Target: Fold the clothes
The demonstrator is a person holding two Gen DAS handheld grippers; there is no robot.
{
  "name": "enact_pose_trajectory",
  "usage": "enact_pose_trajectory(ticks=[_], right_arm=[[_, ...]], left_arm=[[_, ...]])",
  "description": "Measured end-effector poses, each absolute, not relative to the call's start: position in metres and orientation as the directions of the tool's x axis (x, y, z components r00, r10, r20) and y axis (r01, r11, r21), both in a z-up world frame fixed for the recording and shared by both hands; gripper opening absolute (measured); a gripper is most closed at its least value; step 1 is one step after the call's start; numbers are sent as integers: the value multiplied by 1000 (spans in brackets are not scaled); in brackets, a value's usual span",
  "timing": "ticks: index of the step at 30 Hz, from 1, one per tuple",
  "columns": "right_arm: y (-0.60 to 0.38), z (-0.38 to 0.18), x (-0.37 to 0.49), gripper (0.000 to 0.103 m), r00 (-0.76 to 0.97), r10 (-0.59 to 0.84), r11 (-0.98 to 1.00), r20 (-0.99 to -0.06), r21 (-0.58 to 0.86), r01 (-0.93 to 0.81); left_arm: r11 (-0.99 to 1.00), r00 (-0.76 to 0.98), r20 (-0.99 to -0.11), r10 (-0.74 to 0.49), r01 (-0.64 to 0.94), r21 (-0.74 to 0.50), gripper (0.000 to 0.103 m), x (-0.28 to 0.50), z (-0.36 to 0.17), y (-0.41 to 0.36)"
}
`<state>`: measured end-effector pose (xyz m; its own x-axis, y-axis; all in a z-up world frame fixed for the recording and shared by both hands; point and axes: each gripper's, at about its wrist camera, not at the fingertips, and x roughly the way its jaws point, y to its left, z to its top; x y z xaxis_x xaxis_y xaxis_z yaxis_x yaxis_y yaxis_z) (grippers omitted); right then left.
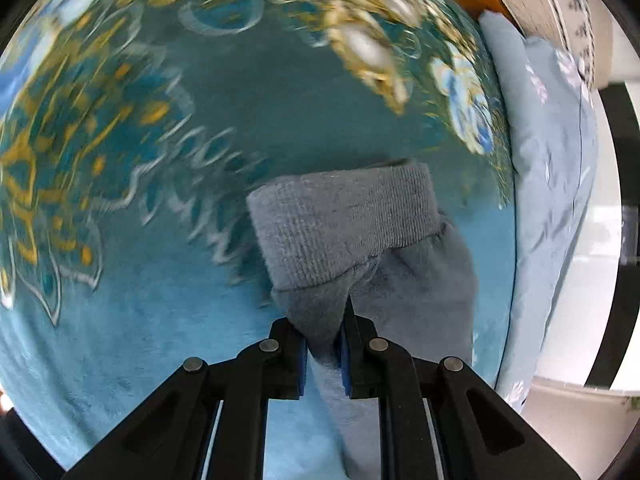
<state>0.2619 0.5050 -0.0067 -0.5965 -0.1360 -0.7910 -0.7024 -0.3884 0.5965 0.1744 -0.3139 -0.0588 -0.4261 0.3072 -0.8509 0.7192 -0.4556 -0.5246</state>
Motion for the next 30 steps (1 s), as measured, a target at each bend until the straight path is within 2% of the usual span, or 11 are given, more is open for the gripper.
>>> enact_pose_trajectory(ticks=[9, 14, 18, 20, 22, 24, 28, 30], right_arm=[[498, 30, 259, 20, -630, -136, -410, -764, 623, -667], [491, 84, 223, 20, -727, -161, -474, -667, 699, -536], [485, 120, 211, 20, -810, -184, -497, -557, 764, -412], [483, 120, 212, 20, -821, -192, -505, -538, 771, -388], [479, 106, 213, 20, -799, -197, -517, -568, 753, -408], [474, 71, 213, 20, -737, -208, -514, -643, 713, -477], [468, 3, 217, 17, -616, -208, -461, -760, 632, -623], [471, -20, 225, 17, -582, -200, -415, -788, 606, -678]], left_arm=[[-484, -476, -833, 282, 679, -552, 13, 163, -36, -314], [-545, -498, -825, 266, 628, -555, 13, 133, -3, -314], [-584, -585, -769, 259, 539, -607, 13, 108, 46, -317], [-590, -643, -725, 245, 494, -638, 13, 110, 71, -324], [-581, -682, -693, 233, 474, -662, 13, 120, 83, -334], [-581, -684, -696, 217, 483, -655, 13, 130, 80, -342], [-561, -567, -799, 201, 602, -569, 13, 146, 27, -356], [-527, -498, -843, 204, 669, -524, 13, 156, -5, -360]])
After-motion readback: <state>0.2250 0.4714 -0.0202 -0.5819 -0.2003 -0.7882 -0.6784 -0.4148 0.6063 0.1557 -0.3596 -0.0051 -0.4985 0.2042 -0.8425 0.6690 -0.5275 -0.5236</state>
